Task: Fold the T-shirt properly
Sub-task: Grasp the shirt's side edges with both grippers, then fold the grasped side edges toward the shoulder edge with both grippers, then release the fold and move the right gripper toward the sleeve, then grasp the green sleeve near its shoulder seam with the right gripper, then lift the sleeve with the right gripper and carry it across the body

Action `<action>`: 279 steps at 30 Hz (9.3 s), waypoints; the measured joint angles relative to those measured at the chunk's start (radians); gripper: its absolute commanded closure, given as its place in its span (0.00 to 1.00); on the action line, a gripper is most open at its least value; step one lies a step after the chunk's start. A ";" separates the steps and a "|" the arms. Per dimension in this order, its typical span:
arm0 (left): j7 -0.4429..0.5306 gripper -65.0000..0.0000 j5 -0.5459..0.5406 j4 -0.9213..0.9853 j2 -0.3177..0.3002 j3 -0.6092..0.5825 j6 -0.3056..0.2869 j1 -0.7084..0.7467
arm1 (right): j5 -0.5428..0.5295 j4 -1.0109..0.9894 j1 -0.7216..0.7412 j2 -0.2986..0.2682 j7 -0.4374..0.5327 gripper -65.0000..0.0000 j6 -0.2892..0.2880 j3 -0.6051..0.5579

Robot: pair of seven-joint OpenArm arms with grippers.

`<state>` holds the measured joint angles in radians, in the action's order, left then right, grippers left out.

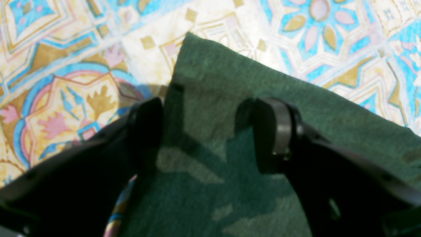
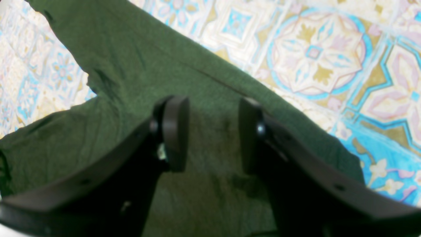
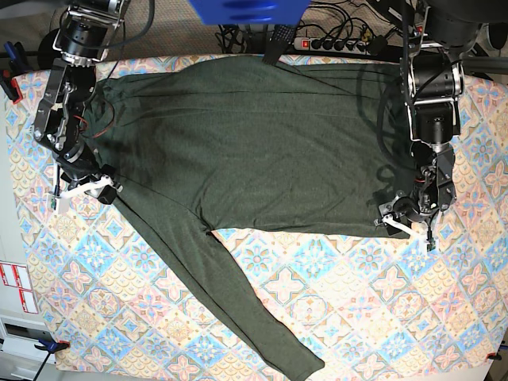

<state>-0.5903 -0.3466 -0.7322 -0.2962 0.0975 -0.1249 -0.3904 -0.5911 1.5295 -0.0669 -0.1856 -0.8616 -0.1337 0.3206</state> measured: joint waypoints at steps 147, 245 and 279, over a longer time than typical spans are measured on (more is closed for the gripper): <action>-0.121 0.65 -0.023 -0.845 -0.049 0.276 -0.018 0.822 | 0.300 0.248 -0.348 -0.151 0.060 0.71 -0.180 -0.136; -0.192 0.37 -0.156 -1.038 0.013 0.295 -0.011 0.760 | 0.300 -0.003 0.109 -0.053 0.032 0.61 -0.181 -0.581; -0.188 0.37 -0.201 -1.042 0.013 0.295 -0.011 0.769 | 0.298 -0.525 0.341 0.050 0.183 0.56 -0.177 -0.673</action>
<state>-0.7780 -0.5476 -1.7744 -0.2829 0.3923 -0.1360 0.3786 -0.2928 1.0050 0.2745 -0.1352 -0.6781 -0.3103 -0.3527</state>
